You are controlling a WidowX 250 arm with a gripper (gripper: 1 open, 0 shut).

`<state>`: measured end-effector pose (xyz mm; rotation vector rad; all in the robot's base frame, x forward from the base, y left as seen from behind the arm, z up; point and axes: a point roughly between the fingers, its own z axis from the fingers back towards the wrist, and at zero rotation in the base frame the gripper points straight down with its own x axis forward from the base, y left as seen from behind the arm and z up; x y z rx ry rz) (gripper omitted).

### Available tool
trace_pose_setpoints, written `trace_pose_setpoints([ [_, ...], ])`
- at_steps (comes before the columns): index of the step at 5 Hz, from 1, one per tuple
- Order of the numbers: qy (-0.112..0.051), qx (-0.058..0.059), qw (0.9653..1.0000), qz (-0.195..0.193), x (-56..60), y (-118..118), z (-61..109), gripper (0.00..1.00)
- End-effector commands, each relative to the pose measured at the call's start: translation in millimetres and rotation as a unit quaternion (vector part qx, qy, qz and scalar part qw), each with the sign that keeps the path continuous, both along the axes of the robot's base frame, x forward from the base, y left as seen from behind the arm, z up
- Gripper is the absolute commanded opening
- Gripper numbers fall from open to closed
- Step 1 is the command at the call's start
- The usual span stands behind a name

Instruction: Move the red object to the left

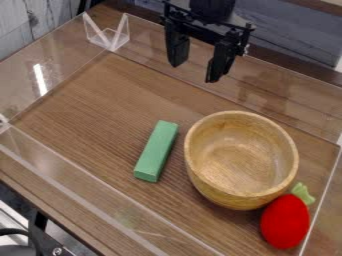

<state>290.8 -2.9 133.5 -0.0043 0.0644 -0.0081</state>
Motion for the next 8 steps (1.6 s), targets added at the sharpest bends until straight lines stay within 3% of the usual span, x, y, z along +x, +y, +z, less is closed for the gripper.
trace_pose_setpoints([
  [1, 0.009, -0.003, 1.0000, -0.002, -9.9, -9, -7.7, 1.00],
  [3, 0.012, -0.017, 0.9993, -0.031, -45.5, -75, -23.7, 1.00],
  [5, 0.002, -0.027, 0.9982, -0.054, -65.3, -132, -41.5, 1.00],
  [6, -0.007, -0.027, 0.9975, -0.065, -74.0, -148, -50.4, 1.00],
  [8, -0.028, -0.021, 0.9960, -0.083, -79.3, -153, -67.4, 1.00],
])
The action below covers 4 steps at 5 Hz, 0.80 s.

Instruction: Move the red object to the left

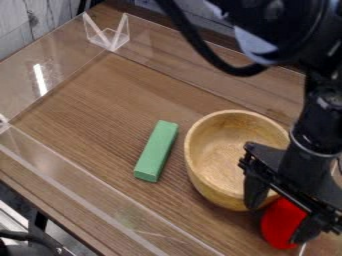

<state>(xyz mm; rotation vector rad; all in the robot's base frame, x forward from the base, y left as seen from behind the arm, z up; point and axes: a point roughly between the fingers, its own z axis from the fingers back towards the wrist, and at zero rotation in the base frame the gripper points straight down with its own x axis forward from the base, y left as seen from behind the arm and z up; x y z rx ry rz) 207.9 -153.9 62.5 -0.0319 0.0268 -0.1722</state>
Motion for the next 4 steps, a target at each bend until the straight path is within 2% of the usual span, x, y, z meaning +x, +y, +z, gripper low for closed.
trace_pose_setpoints([
  [1, -0.020, -0.005, 0.9998, -0.002, 3.3, -1.2, -3.8, 1.00],
  [2, -0.029, -0.004, 0.9996, 0.002, 4.8, -0.3, -9.1, 1.00],
  [4, -0.042, -0.010, 0.9990, 0.010, 9.8, 2.5, -8.2, 1.00],
])
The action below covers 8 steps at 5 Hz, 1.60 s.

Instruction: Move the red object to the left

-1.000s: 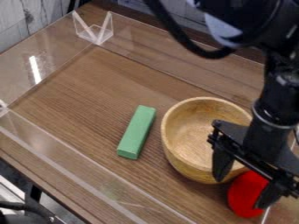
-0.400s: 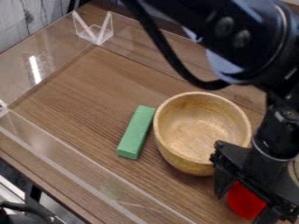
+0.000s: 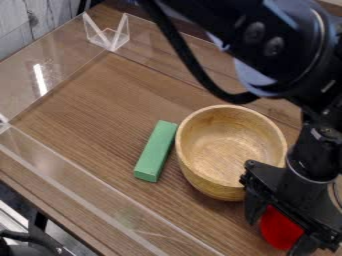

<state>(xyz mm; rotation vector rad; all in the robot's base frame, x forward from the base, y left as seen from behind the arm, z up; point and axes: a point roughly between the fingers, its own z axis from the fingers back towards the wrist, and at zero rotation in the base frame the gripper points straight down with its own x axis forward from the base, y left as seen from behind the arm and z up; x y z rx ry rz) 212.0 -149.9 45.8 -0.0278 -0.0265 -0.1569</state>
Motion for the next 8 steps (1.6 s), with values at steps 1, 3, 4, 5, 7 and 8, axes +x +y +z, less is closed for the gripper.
trace_pose_setpoints([
  [1, -0.022, -0.014, 0.9997, 0.005, 8.3, -0.7, 8.0, 1.00],
  [3, -0.032, -0.021, 0.9992, 0.009, 12.2, -0.9, 6.4, 1.00],
  [4, -0.036, -0.024, 0.9990, 0.009, 13.5, -1.5, 5.1, 1.00],
  [5, -0.040, -0.028, 0.9988, 0.008, 14.2, -3.0, 4.6, 1.00],
  [7, -0.045, -0.034, 0.9983, 0.011, 14.8, -4.8, 3.7, 1.00],
  [8, -0.047, -0.037, 0.9981, 0.012, 15.7, -5.2, 2.6, 1.00],
])
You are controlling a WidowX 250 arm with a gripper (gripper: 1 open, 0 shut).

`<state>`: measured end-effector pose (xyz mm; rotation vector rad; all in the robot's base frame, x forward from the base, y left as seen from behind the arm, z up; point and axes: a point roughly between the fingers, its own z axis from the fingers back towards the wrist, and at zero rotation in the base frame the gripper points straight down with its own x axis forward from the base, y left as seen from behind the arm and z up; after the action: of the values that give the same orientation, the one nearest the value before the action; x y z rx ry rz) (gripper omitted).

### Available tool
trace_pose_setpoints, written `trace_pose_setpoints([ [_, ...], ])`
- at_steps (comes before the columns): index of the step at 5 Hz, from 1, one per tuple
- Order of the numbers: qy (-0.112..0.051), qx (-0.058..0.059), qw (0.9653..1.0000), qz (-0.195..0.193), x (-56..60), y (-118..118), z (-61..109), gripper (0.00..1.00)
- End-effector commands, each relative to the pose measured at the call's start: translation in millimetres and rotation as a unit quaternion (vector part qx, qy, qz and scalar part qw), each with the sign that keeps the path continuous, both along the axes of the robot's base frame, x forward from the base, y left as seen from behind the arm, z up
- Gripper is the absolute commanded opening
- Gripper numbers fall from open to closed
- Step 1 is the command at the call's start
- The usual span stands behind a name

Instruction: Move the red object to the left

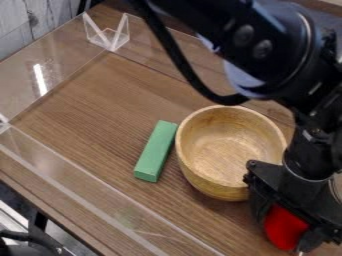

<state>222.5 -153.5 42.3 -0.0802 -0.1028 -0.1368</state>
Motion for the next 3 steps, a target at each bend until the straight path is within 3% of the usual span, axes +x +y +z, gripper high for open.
trace_pose_setpoints([
  [1, -0.013, -0.007, 0.9999, 0.001, 4.9, 0, 8.1, 0.00],
  [2, -0.026, -0.008, 0.9996, -0.001, 4.9, 2, 24.4, 0.00],
  [3, -0.051, -0.011, 0.9986, -0.001, 6.5, 7, 52.6, 0.00],
])
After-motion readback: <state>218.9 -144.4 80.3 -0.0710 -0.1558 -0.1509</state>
